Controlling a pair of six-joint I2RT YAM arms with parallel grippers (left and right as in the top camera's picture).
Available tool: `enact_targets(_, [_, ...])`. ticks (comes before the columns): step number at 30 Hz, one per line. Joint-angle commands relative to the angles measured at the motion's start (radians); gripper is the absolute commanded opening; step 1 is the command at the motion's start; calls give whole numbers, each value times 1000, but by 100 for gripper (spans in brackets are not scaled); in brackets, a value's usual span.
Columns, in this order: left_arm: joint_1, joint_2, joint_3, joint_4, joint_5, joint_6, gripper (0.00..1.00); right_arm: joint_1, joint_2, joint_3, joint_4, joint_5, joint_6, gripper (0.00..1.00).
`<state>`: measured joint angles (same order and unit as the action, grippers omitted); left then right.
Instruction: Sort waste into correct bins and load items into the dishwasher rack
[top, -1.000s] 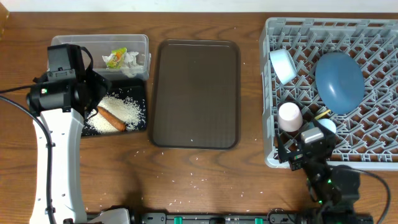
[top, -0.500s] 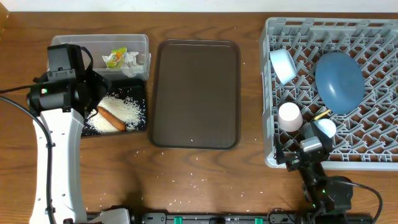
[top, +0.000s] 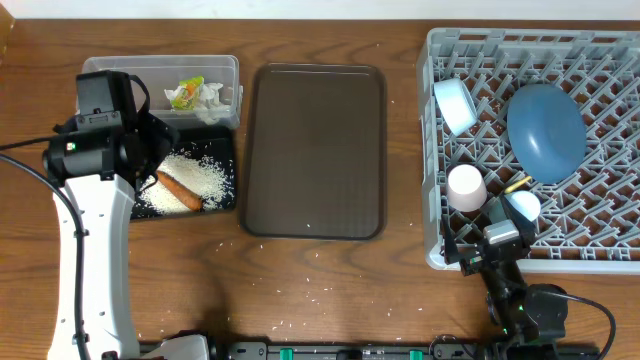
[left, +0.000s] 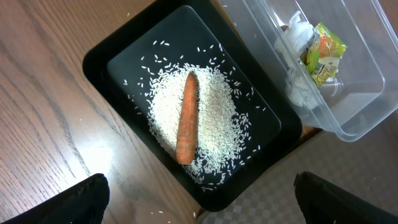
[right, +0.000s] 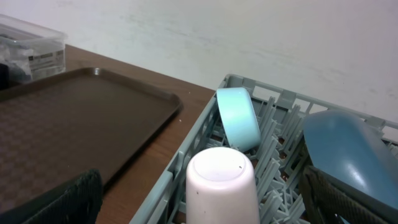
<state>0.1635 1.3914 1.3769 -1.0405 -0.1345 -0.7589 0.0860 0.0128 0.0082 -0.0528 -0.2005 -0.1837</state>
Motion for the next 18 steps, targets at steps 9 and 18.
enact_targets(9, [5, 0, 16, -3, -8, 5, 97, -7, -8, -3, -3, 10, 19, 99])
enact_targets(18, [-4, -35, 13, -32, -25, 6, 97, -7, -8, -3, -3, 10, 19, 99])
